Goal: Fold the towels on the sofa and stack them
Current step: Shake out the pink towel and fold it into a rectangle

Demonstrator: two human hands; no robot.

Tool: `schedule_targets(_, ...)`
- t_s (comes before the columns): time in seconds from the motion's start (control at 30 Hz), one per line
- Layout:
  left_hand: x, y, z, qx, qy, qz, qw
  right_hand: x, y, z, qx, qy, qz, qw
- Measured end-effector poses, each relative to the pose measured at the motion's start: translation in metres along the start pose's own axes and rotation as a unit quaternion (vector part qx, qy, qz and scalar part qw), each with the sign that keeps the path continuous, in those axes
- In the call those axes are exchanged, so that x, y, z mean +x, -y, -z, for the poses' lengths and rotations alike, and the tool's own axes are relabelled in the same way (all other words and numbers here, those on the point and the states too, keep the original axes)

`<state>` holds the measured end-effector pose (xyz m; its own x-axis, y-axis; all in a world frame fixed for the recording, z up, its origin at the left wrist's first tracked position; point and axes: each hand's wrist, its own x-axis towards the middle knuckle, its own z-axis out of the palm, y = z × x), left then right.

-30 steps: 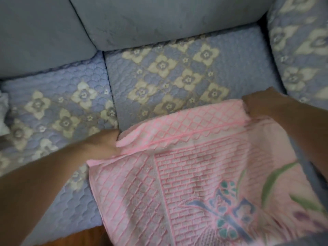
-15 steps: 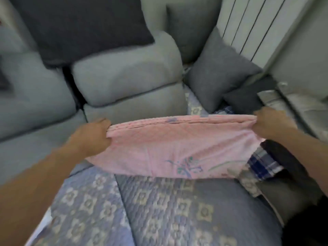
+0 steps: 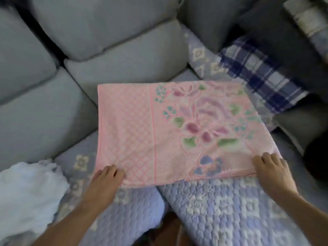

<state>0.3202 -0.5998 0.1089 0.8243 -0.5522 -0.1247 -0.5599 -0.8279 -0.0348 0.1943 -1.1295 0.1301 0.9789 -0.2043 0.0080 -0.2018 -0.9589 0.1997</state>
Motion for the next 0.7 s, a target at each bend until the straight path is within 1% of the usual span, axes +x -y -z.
schedule_targets(0.1, -0.069, -0.019, -0.119, -0.019, 0.141, -0.003, 0.99, -0.089, 0.058, -0.101, 0.015, 0.176, -0.017, 0.984)
schedule_targets(0.13, -0.091, -0.024, -0.147, -0.033, 0.17, 0.001, 0.985, -0.113, 0.08, -0.12, 0.035, 0.215, -0.032, 0.976)
schedule_targets(0.2, -0.116, -0.032, -0.176, -0.076, 0.204, 0.012, 0.976, -0.138, 0.122, -0.132, 0.071, 0.27, -0.05, 0.959)
schedule_targets(0.27, -0.118, -0.032, -0.182, -0.116, 0.227, 0.022, 0.967, -0.132, 0.158, -0.129, 0.091, 0.273, -0.025, 0.957)
schedule_targets(0.33, -0.104, -0.025, -0.177, -0.146, 0.23, 0.029, 0.962, -0.106, 0.186, -0.118, 0.106, 0.262, -0.006, 0.959)
schedule_targets(0.43, -0.077, -0.005, -0.165, -0.166, 0.218, 0.064, 0.96, -0.05, 0.223, -0.101, 0.134, 0.262, -0.004, 0.956)
schedule_targets(0.5, -0.052, 0.001, -0.153, -0.171, 0.195, 0.079, 0.963, -0.007, 0.242, -0.089, 0.16, 0.234, -0.008, 0.959)
schedule_targets(0.57, -0.027, 0.002, -0.147, -0.175, 0.201, 0.09, 0.959, 0.035, 0.261, -0.082, 0.18, 0.202, 0.005, 0.963)
schedule_targets(0.6, -0.015, 0.001, -0.148, -0.177, 0.201, 0.093, 0.959, 0.053, 0.269, -0.083, 0.184, 0.195, 0.006, 0.963)
schedule_targets(0.7, 0.025, 0.0, -0.163, -0.186, 0.166, 0.096, 0.964, 0.1, 0.28, -0.102, 0.181, 0.196, -0.009, 0.964)
